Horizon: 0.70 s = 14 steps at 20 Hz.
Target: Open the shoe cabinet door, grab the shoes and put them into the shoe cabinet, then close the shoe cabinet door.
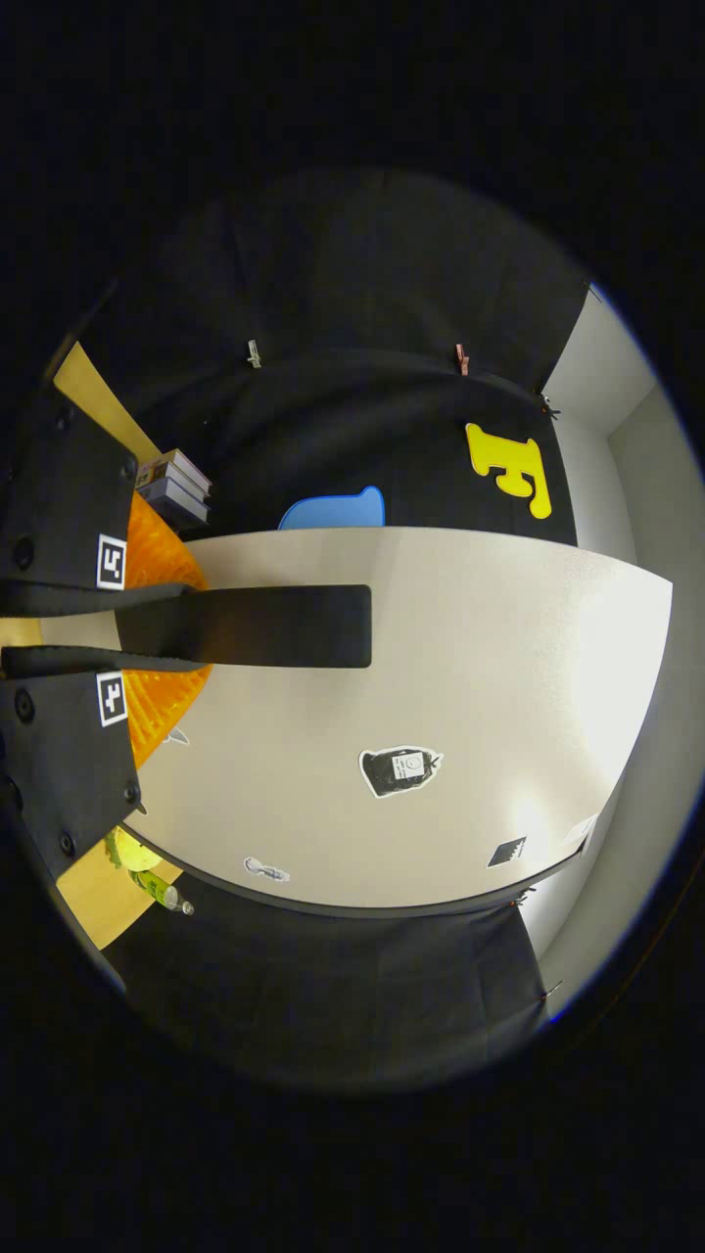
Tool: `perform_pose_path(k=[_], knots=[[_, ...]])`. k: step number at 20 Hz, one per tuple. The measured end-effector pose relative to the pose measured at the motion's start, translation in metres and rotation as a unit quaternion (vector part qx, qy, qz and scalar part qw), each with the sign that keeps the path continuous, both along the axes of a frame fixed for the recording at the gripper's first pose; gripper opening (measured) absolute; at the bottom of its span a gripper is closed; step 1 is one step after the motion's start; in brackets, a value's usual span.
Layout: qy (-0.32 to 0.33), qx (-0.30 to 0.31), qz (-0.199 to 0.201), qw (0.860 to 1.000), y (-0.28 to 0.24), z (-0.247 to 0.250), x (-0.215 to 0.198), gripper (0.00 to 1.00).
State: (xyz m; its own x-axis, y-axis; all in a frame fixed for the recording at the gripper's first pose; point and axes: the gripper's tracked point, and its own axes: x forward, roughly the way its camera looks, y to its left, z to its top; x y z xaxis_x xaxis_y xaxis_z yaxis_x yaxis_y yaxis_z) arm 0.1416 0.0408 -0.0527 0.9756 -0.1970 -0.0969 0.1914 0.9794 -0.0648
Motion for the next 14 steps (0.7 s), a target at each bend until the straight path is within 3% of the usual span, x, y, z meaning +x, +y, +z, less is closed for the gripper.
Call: perform_pose_path(k=[7,14], knots=[[0.016,-0.006,0.027,0.999,-0.039,0.011,-0.089,0.15],[0.021,-0.005,0.031,0.999,-0.099,0.020,-0.153,0.15]])
